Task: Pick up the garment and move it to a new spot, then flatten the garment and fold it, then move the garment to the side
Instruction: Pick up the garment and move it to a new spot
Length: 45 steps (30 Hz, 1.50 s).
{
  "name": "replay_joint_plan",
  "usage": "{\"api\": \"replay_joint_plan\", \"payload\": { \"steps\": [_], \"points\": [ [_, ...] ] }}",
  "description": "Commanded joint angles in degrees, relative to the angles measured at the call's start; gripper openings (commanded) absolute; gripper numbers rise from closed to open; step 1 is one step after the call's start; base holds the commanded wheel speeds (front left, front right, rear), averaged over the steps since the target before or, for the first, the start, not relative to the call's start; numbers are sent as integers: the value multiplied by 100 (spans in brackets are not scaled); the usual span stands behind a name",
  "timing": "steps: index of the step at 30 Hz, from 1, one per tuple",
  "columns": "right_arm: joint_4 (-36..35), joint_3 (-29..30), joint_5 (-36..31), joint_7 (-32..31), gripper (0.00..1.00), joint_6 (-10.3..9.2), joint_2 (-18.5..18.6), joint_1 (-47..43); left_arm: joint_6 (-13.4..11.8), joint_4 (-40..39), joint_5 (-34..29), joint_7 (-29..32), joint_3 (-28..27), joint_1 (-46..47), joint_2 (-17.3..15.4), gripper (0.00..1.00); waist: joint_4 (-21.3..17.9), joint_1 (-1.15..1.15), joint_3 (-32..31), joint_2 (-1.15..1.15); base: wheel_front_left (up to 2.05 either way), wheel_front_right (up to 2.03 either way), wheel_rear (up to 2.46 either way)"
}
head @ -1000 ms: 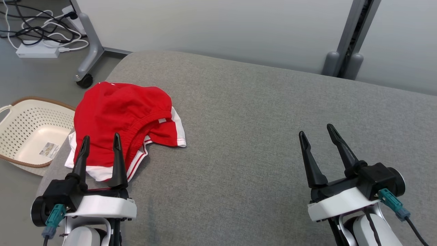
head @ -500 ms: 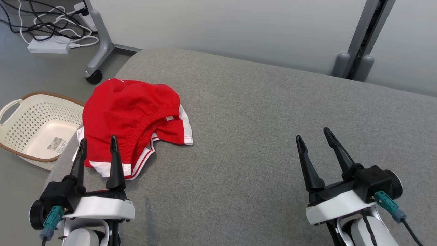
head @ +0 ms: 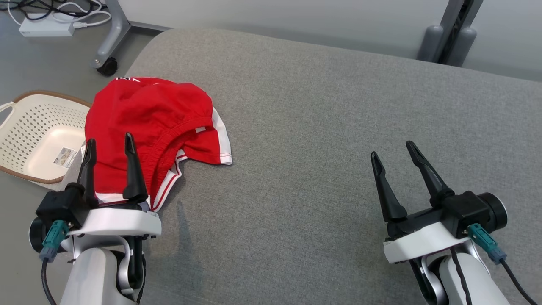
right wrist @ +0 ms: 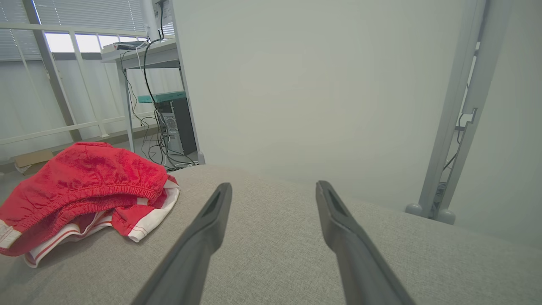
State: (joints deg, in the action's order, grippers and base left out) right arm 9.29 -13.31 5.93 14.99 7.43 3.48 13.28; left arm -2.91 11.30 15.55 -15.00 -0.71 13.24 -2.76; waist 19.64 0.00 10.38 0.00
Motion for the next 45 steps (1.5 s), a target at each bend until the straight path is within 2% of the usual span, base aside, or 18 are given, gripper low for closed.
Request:
{"api": "replay_joint_plan", "payload": {
  "steps": [1,9,18,22,25,30,44,45],
  "points": [
    [1,17,-50,29,100,11,54,67,-24,179,-11,-23,-44,193,-23,100,-26,0,140,0,0,0,0],
    [-14,-29,-59,29,100,11,209,278,-46,854,-93,-15,-352,1000,-24,100,-107,0,552,0,0,0,0],
    [-31,-179,-3,29,100,11,381,490,53,2068,-55,-13,-569,2010,-135,100,-214,0,1005,0,0,0,0],
    [-38,-203,-42,29,100,11,412,575,86,2676,-72,2,-569,2476,-287,100,-261,0,1185,0,0,0,0],
    [-38,-175,-31,29,100,11,404,629,-100,3118,-321,47,-451,2797,-521,100,-300,0,1263,0,0,0,0],
    [-38,-138,-34,29,100,11,365,612,-221,3764,-453,557,-298,3148,-668,100,-342,0,1288,0,0,0,0],
    [-8,-136,0,29,100,11,222,552,-3,4471,-473,1880,26,3336,-820,100,-393,0,1153,0,0,0,0],
    [-3,-134,2,29,100,11,218,550,32,4440,-461,1861,40,3324,-822,39,-395,0,1141,0,0,0,0]
  ]
}}
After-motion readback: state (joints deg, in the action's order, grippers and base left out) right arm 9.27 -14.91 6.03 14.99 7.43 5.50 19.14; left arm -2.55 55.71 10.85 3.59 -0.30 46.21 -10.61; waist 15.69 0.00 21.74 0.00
